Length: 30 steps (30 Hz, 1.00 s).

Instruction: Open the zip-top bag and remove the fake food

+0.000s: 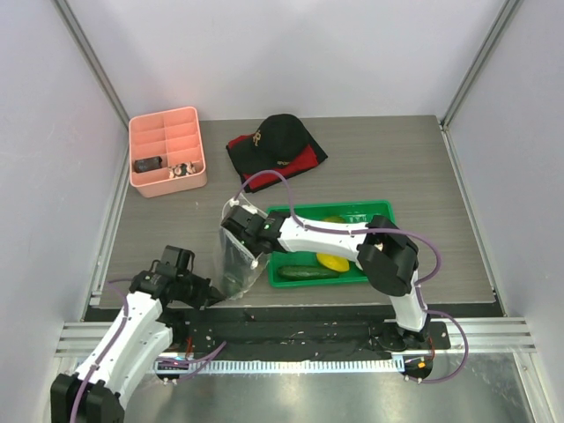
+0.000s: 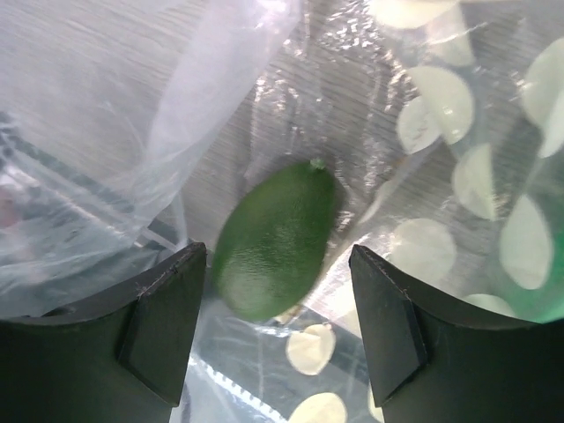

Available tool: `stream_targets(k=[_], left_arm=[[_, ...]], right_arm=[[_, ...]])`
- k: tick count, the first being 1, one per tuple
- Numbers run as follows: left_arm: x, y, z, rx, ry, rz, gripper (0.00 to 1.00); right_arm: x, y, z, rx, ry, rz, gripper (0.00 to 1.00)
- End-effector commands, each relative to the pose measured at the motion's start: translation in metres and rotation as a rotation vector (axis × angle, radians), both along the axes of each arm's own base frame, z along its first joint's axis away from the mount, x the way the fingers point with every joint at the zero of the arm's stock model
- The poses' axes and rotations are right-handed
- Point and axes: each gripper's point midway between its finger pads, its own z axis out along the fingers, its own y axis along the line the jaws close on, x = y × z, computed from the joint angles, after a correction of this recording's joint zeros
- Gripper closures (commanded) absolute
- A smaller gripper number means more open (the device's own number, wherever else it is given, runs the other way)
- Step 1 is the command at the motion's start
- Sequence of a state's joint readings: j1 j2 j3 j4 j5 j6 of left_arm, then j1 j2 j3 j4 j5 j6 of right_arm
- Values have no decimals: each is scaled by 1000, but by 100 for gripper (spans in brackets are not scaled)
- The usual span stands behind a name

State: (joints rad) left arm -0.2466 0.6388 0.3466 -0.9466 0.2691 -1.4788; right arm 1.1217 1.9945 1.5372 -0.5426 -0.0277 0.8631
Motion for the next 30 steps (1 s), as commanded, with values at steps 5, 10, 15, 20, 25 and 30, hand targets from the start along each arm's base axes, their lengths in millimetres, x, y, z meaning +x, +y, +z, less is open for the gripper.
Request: stream_targets(k=[5, 10, 15, 20, 25, 30], left_arm=[[24, -26, -1, -124, -48, -30, 100], [36, -29, 0, -141, -94, -3, 100], [34, -25, -7, -114, -75, 0, 100], [29, -13, -14, -51, -71, 39, 99], [22, 1, -8, 24, -68, 47, 100], [20, 31, 21, 164, -169, 101, 100]], right_arm=[[-8, 16, 9, 19, -12, -3, 28], [-15, 12, 3, -2, -4, 9, 30], [-9, 15, -10, -39, -50, 10, 36], [-5, 13, -26, -78, -73, 27, 41], [3, 11, -39, -117, -111, 41, 40], [4, 12, -46, -127, -118, 75, 34]])
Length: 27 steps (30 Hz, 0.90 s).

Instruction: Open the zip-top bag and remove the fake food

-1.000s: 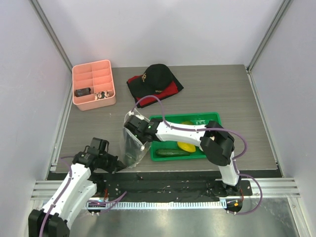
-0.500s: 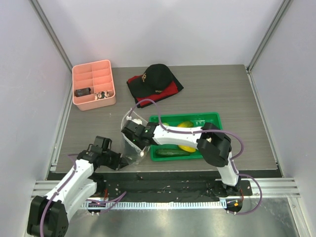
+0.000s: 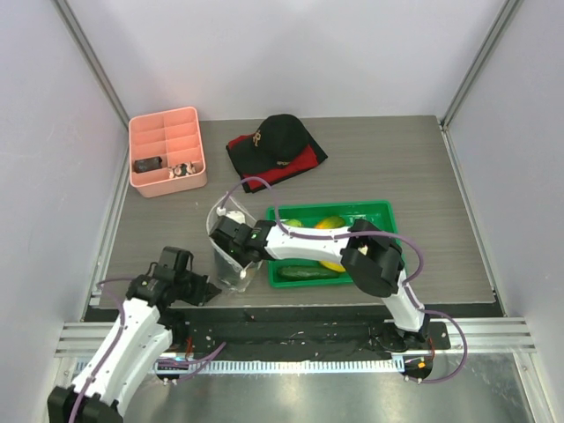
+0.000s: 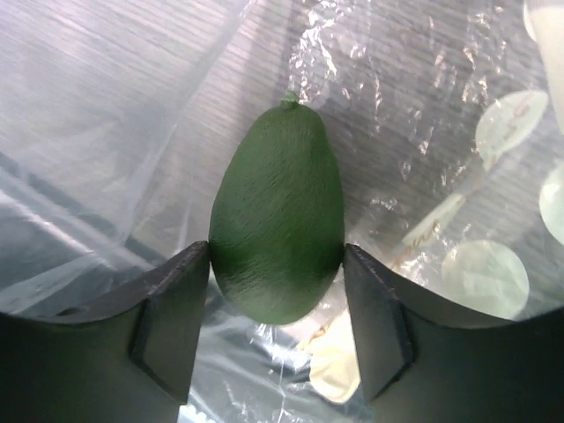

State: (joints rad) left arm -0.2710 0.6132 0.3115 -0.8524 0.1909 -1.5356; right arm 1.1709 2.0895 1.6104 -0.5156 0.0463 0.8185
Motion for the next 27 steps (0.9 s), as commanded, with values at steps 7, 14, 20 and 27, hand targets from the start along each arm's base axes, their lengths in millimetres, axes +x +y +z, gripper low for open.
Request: stream_targets(k=[7, 14, 20, 27], left_arm=[[-9, 52, 63, 192, -184, 148, 93], [10, 76, 113, 339, -437, 103, 81], [44, 19, 221, 206, -1040, -215, 48], [71, -5, 255, 140, -1130, -281, 41]], right_arm=[[13, -12, -31, -104, -60, 39, 26], [31, -22, 10, -111, -206, 83, 43], [36, -33, 60, -69, -300, 108, 83], [30, -35, 79, -32, -334, 174, 99]])
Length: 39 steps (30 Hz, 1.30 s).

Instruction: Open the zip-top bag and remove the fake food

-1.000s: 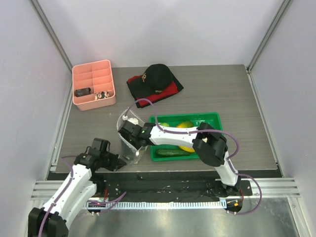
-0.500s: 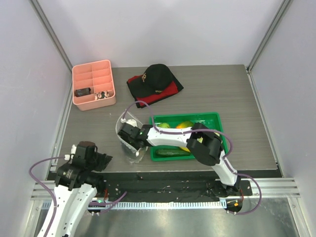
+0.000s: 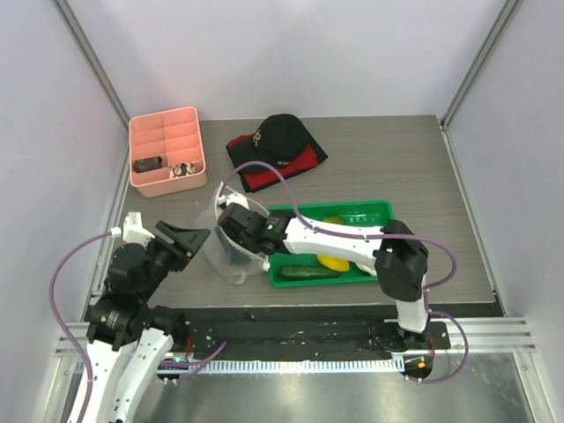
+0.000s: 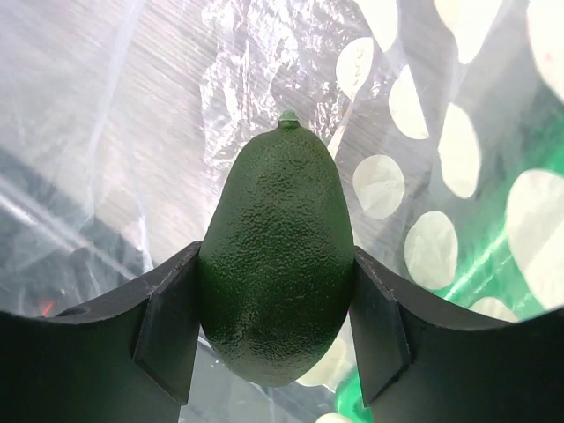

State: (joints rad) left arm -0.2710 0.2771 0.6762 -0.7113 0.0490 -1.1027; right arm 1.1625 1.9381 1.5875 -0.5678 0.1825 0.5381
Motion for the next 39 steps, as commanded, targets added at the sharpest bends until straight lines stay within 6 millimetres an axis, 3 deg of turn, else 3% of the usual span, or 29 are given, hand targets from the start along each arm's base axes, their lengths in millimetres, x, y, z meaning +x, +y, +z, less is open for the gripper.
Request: stream_targets(k=[1, 9, 14, 20, 23, 27, 30, 31, 32, 39], left_arm=[[19, -23, 55, -7, -189, -119, 39], [23, -32, 74, -11, -241, -173, 33], [28, -41, 62, -19, -192, -211, 30], [41, -37, 30, 56, -37, -187, 30], [45, -34, 21, 87, -13, -174, 40], [46, -9, 16, 176, 1, -64, 75], [44, 0, 16, 215, 0, -32, 94], [44, 0, 15, 218, 5, -34, 97], [45, 0, 13, 225, 9, -36, 100], [43, -13, 1, 202, 7, -108, 100]], right_arm=[[5, -3, 26, 40, -72, 43, 99], [8, -7, 35, 35, -100, 38, 99], [5, 0, 34, 49, -74, 50, 99], [4, 4, 41, 74, -71, 43, 99], [5, 5, 46, 85, -71, 40, 99], [9, -3, 58, 95, -112, 22, 99], [3, -9, 64, 147, -158, 76, 99], [0, -7, 72, 184, -174, 107, 99], [-2, -6, 92, 248, -197, 119, 99], [-3, 0, 181, 551, -355, 136, 99]])
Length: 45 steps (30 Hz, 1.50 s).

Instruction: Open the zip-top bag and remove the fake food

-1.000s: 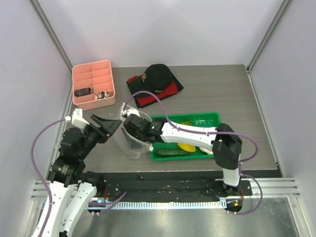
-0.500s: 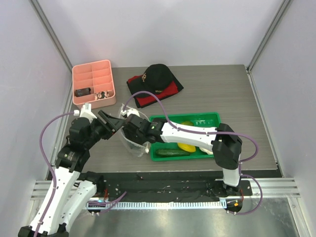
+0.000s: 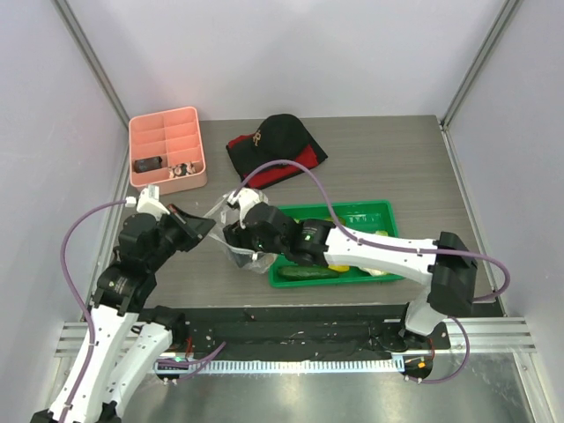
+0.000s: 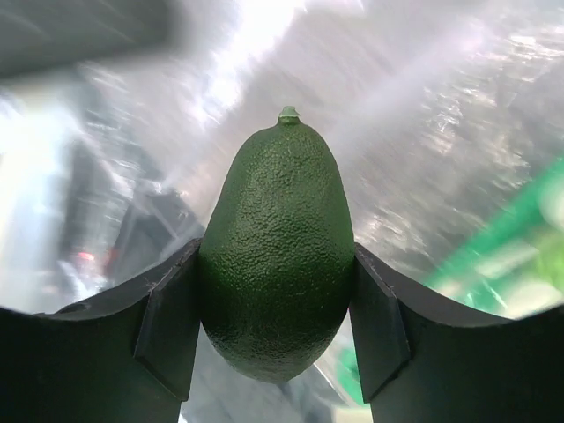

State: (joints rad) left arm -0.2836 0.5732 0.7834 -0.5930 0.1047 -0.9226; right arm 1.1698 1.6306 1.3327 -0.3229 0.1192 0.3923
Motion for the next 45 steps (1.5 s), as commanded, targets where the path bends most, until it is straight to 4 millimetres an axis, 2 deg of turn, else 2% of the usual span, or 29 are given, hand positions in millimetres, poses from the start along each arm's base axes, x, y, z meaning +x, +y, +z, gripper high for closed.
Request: stream_targets(k=[1, 3, 4, 5, 7, 8, 9, 10, 11, 12, 14, 15, 19, 21, 23, 26, 28, 29, 31, 32, 34, 37, 38, 39, 40, 41, 42, 43, 45], left_arm=[[1, 5, -7, 32, -15, 11, 100], [-2, -1, -7, 7, -18, -21, 100], [-3, -5, -3, -7, -30, -45, 100], [-8, -14, 1, -32, -35, -100, 100], [-13, -18, 7, -55, -47, -123, 100], [-17, -18, 12, -65, -65, -128, 100], [-18, -18, 14, -74, -71, -127, 100], [-20, -18, 13, -84, -73, -125, 100], [-23, -20, 15, -96, -81, -138, 100], [-24, -21, 15, -103, -83, -144, 100], [-26, -22, 13, -114, -81, -149, 100], [-27, -22, 13, -114, -82, -149, 100], [-30, -26, 5, -128, -65, -178, 100], [-30, -28, 4, -126, -72, -193, 100], [-33, -28, 12, -122, -104, -202, 100], [-34, -18, 14, -77, -122, -165, 100], [-31, -9, 14, -31, -119, -119, 100], [-31, -7, 19, -15, -131, -119, 100], [-28, -8, 24, -11, -135, -121, 100], [-26, -7, 24, -13, -123, -106, 100], [-23, -5, 22, -4, -95, -93, 100], [-21, -10, 19, -8, -78, -115, 100], [-23, -15, 19, -19, -71, -149, 100], [-24, -19, 21, -31, -76, -173, 99], [-24, -23, 24, -48, -90, -191, 100], [-26, -25, 26, -58, -99, -205, 100], [-28, -27, 26, -66, -101, -217, 100], [-28, -28, 26, -74, -106, -218, 100], [-34, -30, 29, -100, -135, -236, 100]], right_arm=[[12, 18, 113, 360, -178, 7, 99], [2, 34, 124, 393, -182, 95, 99], [9, 35, 124, 383, -195, 59, 99], [16, 31, 113, 328, -185, 10, 99], [42, 34, 104, 255, -142, -163, 99], [49, 25, 87, 162, -116, -228, 99], [51, 33, 105, 206, -90, -257, 99], [54, 39, 91, 179, -62, -282, 99], [55, 38, 87, 166, -43, -301, 99], [58, 42, 97, 184, -43, -316, 99], [61, 44, 82, 136, -17, -350, 99], [65, 46, 91, 153, -18, -372, 99], [59, 54, 92, 159, 40, -362, 99], [54, 58, 84, 127, 53, -322, 99], [55, 43, 68, 63, 35, -339, 99], [46, 25, 64, 58, -3, -289, 99], [31, 37, 71, 145, -11, -157, 99], [23, 27, 56, 105, -38, -103, 99], [18, 25, 49, 95, -62, -52, 99], [16, 20, 36, 64, -79, -25, 99], [9, 24, 51, 126, -126, 21, 99], [7, 23, 52, 122, -151, 39, 99], [19, 23, 64, 118, -180, -27, 99], [27, 21, 64, 93, -183, -78, 99], [31, 16, 43, 24, -125, -153, 99], [41, 18, 63, 52, -130, -221, 99], [50, 14, 66, 48, -135, -299, 99], [53, 15, 56, 43, -97, -354, 99], [69, 15, 64, 67, -89, -458, 99]])
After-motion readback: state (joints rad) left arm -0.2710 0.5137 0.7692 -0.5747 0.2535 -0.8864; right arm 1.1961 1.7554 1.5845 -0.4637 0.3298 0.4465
